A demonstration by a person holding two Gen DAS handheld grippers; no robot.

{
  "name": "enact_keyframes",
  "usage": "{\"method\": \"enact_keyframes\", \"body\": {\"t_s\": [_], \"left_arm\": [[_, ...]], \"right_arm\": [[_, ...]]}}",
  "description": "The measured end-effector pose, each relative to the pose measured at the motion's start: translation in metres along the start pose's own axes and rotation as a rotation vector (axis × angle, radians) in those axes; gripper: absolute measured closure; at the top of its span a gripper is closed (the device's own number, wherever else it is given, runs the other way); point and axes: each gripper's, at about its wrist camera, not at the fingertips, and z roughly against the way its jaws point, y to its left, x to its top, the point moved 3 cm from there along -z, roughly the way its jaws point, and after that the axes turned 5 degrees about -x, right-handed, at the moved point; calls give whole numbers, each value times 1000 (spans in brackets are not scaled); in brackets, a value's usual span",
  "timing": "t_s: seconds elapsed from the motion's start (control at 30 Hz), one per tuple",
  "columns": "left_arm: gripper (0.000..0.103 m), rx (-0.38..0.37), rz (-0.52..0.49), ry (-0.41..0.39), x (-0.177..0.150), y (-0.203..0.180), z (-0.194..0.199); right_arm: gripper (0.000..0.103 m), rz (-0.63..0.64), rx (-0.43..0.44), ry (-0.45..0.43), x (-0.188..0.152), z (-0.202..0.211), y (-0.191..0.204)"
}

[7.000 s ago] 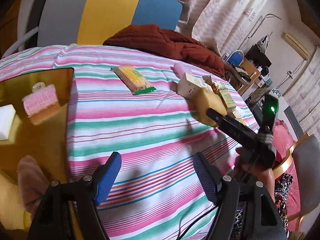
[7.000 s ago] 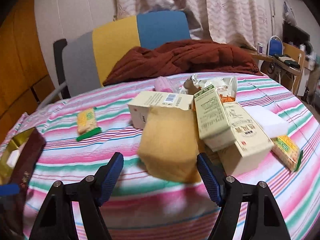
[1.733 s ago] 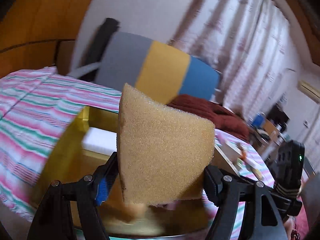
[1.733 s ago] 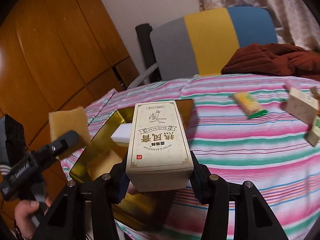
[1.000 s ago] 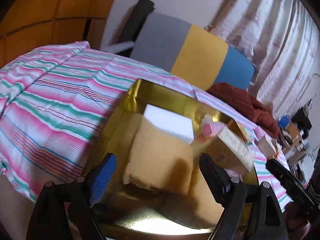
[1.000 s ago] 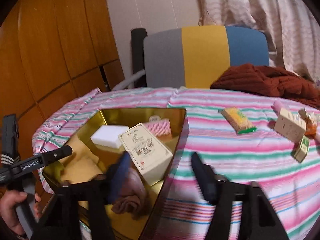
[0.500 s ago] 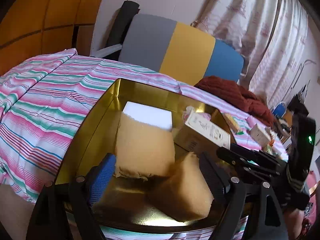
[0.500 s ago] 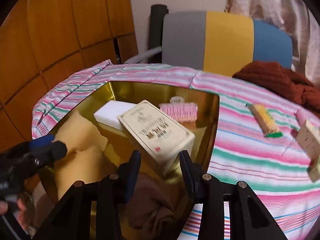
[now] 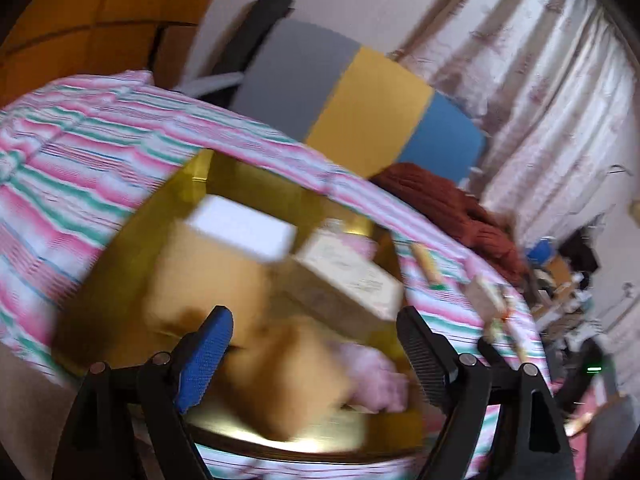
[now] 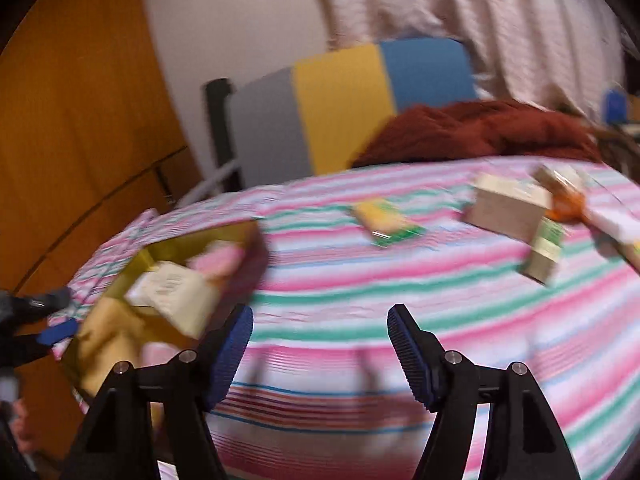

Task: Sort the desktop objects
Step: 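Move both grippers back over the table toward the remaining items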

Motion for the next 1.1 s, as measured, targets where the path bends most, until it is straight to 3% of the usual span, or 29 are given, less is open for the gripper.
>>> {"method": "enact_keyframes", "body": {"t_s": [0.1, 0.3, 0.4, 0.53, 0.67, 0.83, 1.1], "left_arm": [[18, -69, -64, 4, -9, -37, -8], [18, -134, -240, 85, -37, -115, -48], [17, -179, -310, 128, -53, -153, -77], [17, -216, -414, 179, -71, -200, -118], [17, -232, -498, 232, -87, -237, -159], [17, -260, -560, 300, -101, -274, -203], [17, -250, -613, 380, -110, -306, -252]], "right_arm": [[32, -62, -52, 24, -5, -2, -40], [26, -148, -173, 34, -10, 7, -117], [24, -169, -242, 14, -5, 13, -152], [15, -194, -369, -12, 9, 21, -205], [15, -211, -451, 17, 24, 16, -257], [14, -144, -488, 61, 51, 6, -299], [15, 25, -524, 188, 71, -14, -329]]}}
